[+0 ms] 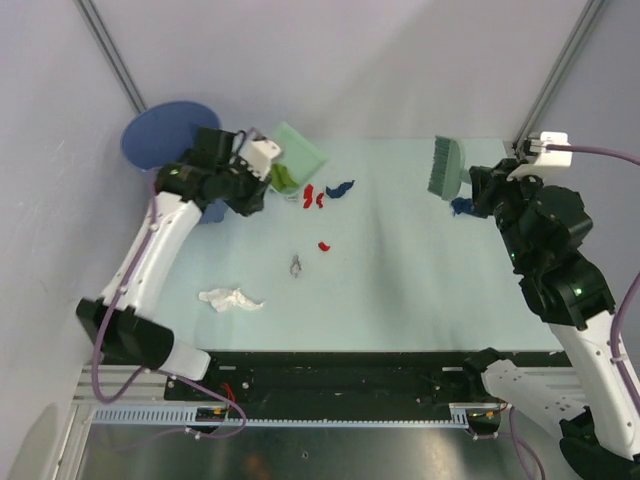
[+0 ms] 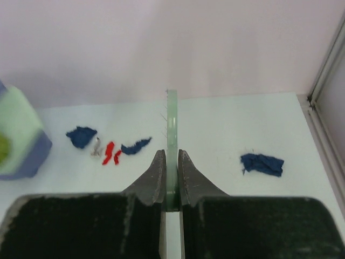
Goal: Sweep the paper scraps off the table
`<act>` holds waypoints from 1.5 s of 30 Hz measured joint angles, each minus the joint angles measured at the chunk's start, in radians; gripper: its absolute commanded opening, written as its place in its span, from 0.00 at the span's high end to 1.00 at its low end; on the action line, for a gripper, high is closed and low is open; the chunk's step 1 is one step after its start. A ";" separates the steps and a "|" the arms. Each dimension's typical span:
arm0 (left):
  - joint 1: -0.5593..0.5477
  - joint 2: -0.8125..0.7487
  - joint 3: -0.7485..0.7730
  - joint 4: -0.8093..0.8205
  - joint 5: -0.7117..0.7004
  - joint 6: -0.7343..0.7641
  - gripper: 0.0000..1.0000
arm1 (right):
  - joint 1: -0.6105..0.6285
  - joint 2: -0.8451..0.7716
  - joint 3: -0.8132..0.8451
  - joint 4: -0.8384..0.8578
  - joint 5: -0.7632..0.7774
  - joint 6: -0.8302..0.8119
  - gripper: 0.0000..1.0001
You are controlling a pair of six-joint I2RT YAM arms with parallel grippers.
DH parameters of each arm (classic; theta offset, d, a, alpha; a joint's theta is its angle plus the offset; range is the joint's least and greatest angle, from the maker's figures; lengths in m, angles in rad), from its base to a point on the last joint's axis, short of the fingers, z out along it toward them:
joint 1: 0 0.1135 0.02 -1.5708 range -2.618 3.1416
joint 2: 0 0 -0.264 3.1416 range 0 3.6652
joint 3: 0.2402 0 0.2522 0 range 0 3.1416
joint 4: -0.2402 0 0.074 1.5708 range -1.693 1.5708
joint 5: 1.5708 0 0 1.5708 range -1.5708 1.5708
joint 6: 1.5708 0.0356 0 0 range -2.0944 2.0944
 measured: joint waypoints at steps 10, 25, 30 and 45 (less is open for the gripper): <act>0.195 -0.150 0.153 -0.017 -0.075 -0.030 1.00 | -0.119 0.116 -0.111 -0.040 -0.198 0.046 1.00; 0.370 -0.117 0.294 -0.072 -0.535 0.115 1.00 | -0.133 0.166 -0.201 -0.029 -0.332 0.057 1.00; 0.367 0.006 0.417 -0.079 -0.727 0.195 1.00 | -0.133 0.178 -0.211 -0.009 -0.369 0.057 1.00; 0.239 0.468 0.790 -0.047 -1.403 0.568 1.00 | -0.133 0.172 -0.238 0.002 -0.436 0.061 1.00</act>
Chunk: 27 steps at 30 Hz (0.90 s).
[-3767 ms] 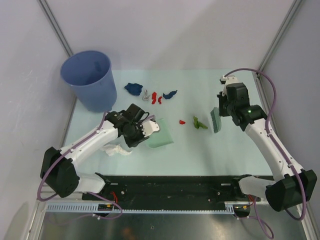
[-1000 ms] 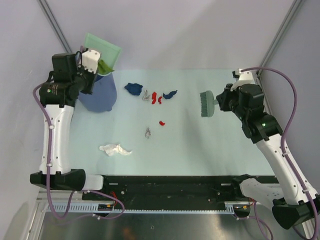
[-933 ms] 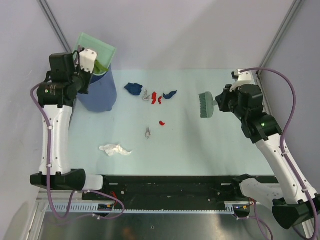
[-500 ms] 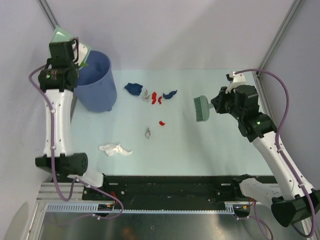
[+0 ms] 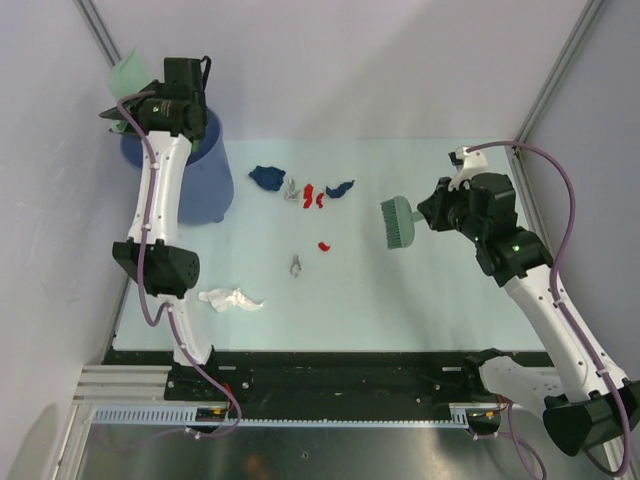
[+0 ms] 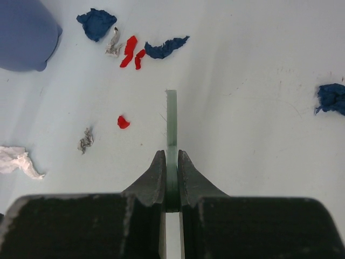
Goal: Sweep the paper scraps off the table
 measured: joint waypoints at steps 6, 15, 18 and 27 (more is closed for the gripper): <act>0.001 0.002 -0.025 0.005 -0.080 0.064 1.00 | 0.000 -0.027 -0.001 0.000 -0.002 -0.002 1.00; -0.042 -0.097 -0.070 0.004 0.068 0.032 1.00 | -0.080 -0.035 -0.014 0.019 -0.010 -0.007 1.00; -0.114 -0.240 -0.163 0.012 0.184 -0.035 1.00 | -0.143 -0.032 -0.015 0.048 -0.013 -0.008 1.00; -0.317 -0.638 -0.655 0.011 0.591 -0.327 1.00 | -0.259 0.062 0.003 0.136 0.129 -0.112 1.00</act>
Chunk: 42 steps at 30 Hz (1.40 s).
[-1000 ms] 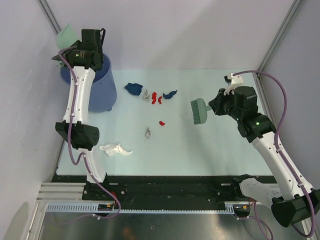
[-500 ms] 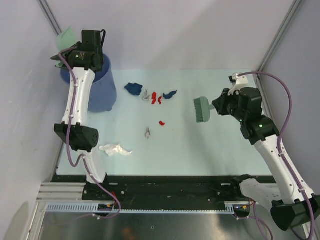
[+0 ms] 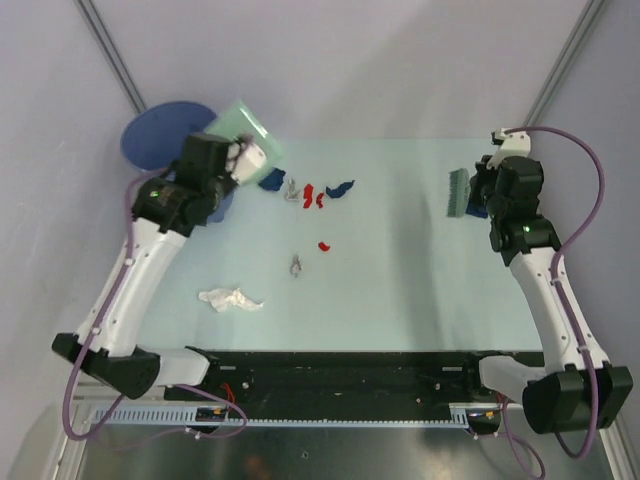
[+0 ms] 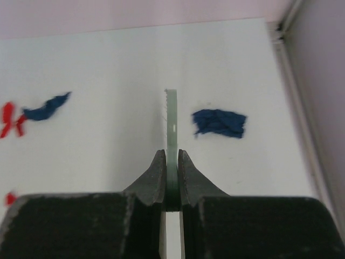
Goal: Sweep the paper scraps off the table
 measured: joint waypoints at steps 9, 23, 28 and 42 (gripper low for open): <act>-0.115 0.092 -0.385 -0.045 0.455 -0.142 1.00 | -0.002 0.286 0.078 0.195 0.307 -0.340 1.00; -0.100 0.146 -0.420 -0.040 0.573 -0.147 1.00 | 0.029 0.785 0.151 0.270 0.473 -0.711 1.00; -0.094 0.175 -0.438 -0.026 0.573 -0.147 1.00 | 0.118 0.804 0.161 0.159 0.470 -0.670 1.00; -0.029 0.173 -0.465 -0.016 0.578 -0.145 1.00 | 0.514 0.497 0.161 -0.204 0.210 -0.385 1.00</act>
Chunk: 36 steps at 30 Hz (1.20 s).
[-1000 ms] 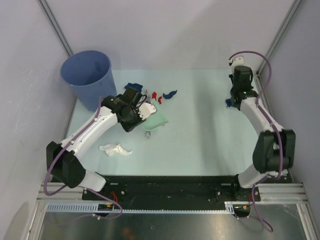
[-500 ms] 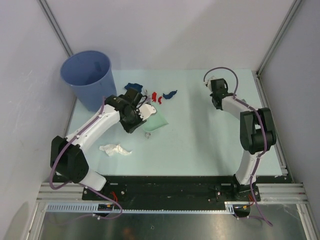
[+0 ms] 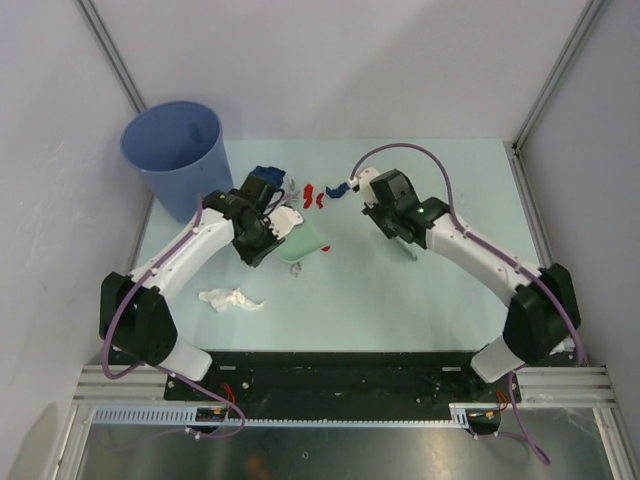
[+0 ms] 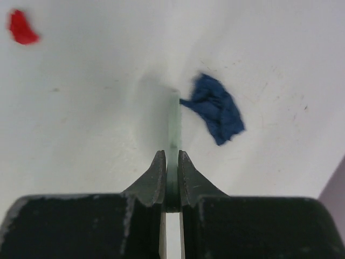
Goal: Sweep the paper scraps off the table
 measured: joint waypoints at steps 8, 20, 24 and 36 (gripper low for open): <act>0.000 -0.009 -0.014 0.000 0.011 0.000 1.00 | -0.108 -0.220 -0.007 0.003 0.006 0.058 1.00; 0.006 -0.026 -0.041 0.006 -0.006 0.000 1.00 | -0.268 0.045 0.000 0.308 0.033 -0.010 1.00; 0.023 -0.039 -0.060 0.005 -0.010 0.000 1.00 | -0.259 0.154 0.002 0.330 -0.018 -0.047 1.00; 0.121 -0.055 -0.061 0.008 -0.009 0.021 1.00 | -0.023 0.042 0.029 0.105 -0.130 -0.148 1.00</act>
